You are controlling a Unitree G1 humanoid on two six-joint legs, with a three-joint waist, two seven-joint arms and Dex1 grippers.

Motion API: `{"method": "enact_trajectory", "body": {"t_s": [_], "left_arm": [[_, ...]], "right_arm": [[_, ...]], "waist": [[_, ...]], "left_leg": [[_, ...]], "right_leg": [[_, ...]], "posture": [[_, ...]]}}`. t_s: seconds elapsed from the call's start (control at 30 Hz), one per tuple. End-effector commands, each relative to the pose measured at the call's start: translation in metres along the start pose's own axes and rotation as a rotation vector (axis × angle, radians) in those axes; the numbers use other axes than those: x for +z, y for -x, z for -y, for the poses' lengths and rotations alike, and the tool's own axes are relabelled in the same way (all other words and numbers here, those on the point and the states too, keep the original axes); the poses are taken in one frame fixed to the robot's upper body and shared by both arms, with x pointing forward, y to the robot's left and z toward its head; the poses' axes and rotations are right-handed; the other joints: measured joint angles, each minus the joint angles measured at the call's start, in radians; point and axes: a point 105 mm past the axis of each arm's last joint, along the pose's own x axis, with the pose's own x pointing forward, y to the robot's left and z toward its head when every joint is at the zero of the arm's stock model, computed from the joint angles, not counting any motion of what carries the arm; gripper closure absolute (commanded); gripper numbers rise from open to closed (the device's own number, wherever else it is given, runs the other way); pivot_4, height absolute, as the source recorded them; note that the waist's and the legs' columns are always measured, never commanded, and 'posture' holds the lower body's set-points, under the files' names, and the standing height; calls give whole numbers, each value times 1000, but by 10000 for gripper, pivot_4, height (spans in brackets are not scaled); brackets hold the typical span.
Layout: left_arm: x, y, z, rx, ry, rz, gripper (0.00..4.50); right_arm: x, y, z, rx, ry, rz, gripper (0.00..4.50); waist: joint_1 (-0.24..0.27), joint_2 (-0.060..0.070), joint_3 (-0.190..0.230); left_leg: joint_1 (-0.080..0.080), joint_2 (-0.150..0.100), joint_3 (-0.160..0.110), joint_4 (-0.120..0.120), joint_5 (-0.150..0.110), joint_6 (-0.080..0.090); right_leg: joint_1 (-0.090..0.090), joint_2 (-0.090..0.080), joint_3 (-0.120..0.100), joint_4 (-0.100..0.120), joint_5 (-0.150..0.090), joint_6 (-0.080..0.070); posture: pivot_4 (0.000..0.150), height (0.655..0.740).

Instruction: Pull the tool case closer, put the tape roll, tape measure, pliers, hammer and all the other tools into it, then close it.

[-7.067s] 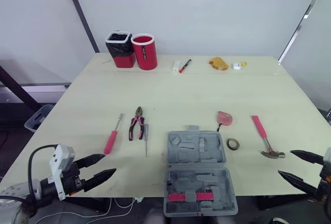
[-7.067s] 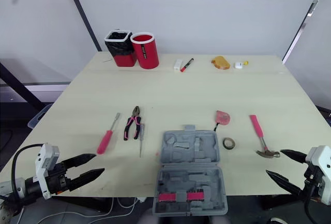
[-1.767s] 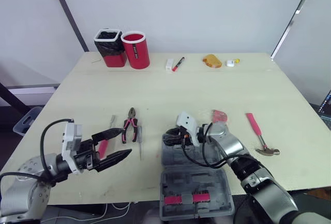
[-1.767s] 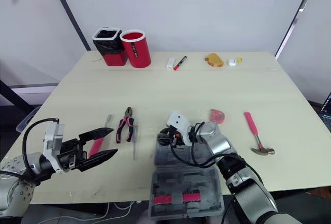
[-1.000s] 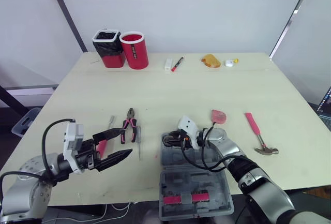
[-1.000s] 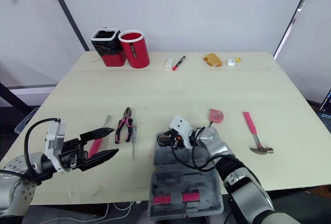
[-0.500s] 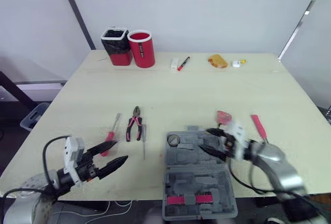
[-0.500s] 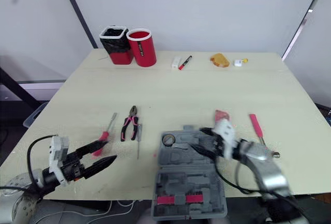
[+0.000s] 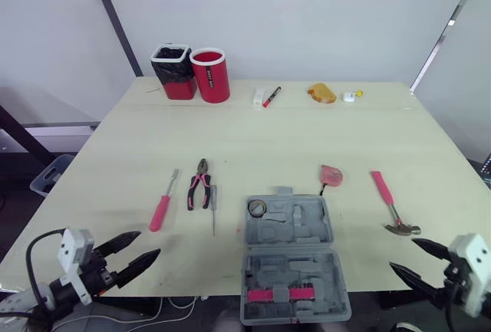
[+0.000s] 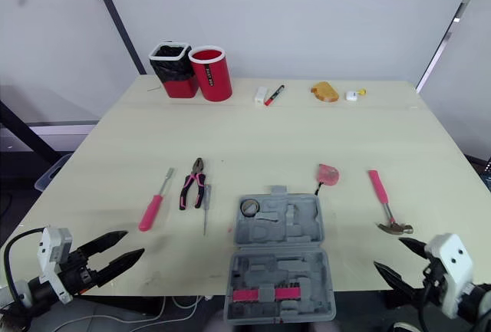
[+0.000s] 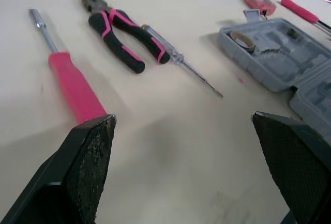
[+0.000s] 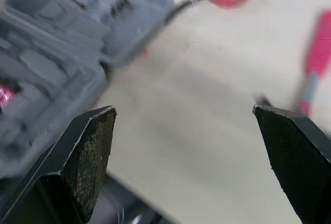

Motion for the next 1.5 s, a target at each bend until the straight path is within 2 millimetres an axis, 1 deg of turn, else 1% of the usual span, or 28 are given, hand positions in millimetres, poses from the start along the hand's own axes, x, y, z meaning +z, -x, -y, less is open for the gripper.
{"method": "enact_trajectory", "body": {"t_s": [0.03,0.07,0.17,0.27,0.3,0.37,0.43,0.53,0.6,0.63,0.67,0.7,0.83,0.9,1.0,1.1,1.17,1.3,1.5], "left_arm": [[9,0,-1,-6,-36,15,0],[11,-2,0,-15,-42,22,0],[29,-15,11,-79,-74,64,0],[52,-32,27,-173,-109,118,0],[60,-38,32,-203,-123,133,0],[79,-51,46,-285,-158,171,0],[92,-60,59,-350,-184,192,0],[104,-68,70,-401,-199,220,0],[107,-71,76,-436,-218,220,0],[109,-72,79,-453,-227,222,0],[111,-73,81,-462,-232,224,0],[112,-74,83,-470,-236,225,0],[119,-76,91,-514,-256,234,0],[122,-77,93,-533,-269,231,0],[123,-79,88,-531,-269,229,0],[121,-79,86,-533,-271,223,0],[119,-79,85,-533,-270,223,0],[115,-78,86,-535,-268,223,0],[110,-74,87,-532,-264,224,0]], "right_arm": [[6,3,1,-20,24,27,458],[8,1,0,-23,24,36,458],[31,-21,-3,-42,26,93,458],[56,-51,2,-108,30,131,458],[62,-61,4,-133,28,122,458],[78,-88,6,-178,9,99,458],[87,-107,11,-243,3,41,458],[94,-132,10,-258,-92,-3,458],[98,-148,11,-286,-162,-12,458],[99,-154,8,-272,-175,-20,4268],[100,-159,6,-262,-181,-27,5497],[101,-162,5,-258,-204,-29,7822],[100,-181,3,-271,-242,-69,27634],[97,-192,3,-290,-245,-99,27634],[96,-202,1,-296,-260,-117,27634],[97,-211,-2,-298,-275,-123,27634],[96,-216,-3,-299,-293,-130,27634],[94,-224,0,-324,-304,-137,27634],[98,-236,-2,-317,-302,-137,27634]], "waist": [[1,-1,0],[1,-1,0],[2,-1,0],[3,-1,-1],[5,-2,-2],[5,-3,-2],[6,-2,-1],[6,-2,-2],[5,-2,-2],[5,-1,-1],[4,-1,-1],[4,-1,-1],[4,-1,-1],[1,-1,-1],[-4,-1,-1],[-19,0,-1],[-22,0,-1],[-25,0,-1],[-25,0,0]], "left_leg": [[0,0,0,0,0,0],[0,0,0,0,0,0],[-1,0,1,0,0,0],[-1,1,1,0,0,0],[-1,1,1,0,0,0],[0,1,1,0,0,0],[-1,0,1,0,0,0],[-3,-4,0,-1,0,0],[-3,-4,-1,-2,0,0],[-3,-4,-1,-2,0,0],[-4,-4,-1,-2,0,0],[-4,-4,-1,-2,0,0],[-4,-4,0,-2,0,0],[-4,-4,1,-2,1,0],[-4,-4,1,-1,2,-2],[-4,-4,1,-1,2,-2],[-4,-3,1,-1,2,-2],[-4,-2,0,-2,2,-2],[-4,-2,-1,-1,2,-2]], "right_leg": [[0,0,0,0,0,0],[0,0,0,0,0,-1],[-1,0,1,0,2,-4],[-1,0,1,0,4,-6],[-1,0,1,0,4,-6],[-1,1,1,0,4,-7],[-1,2,1,1,5,-8],[-2,3,1,0,5,-8],[-2,4,1,0,5,-8],[-2,5,1,0,5,-7],[-2,5,1,0,7,-4],[-2,5,1,-1,7,-4],[-2,5,1,0,7,-4],[-2,6,1,0,7,-4],[-2,7,1,1,7,-4],[-2,9,2,1,7,-4],[-2,9,2,1,7,-4],[-2,9,3,1,7,-4],[-2,10,3,1,7,-4]], "posture": [[1500,7400],[1500,7400],[1500,7400],[1500,7400],[1500,7400],[1500,7400],[1500,7400],[1500,7400],[1500,7400],[1500,7400],[1500,7400],[1500,7400],[1500,7400],[1500,7400],[1500,7400],[1500,7400],[1500,7400],[1500,7400],[1500,7400]]}}
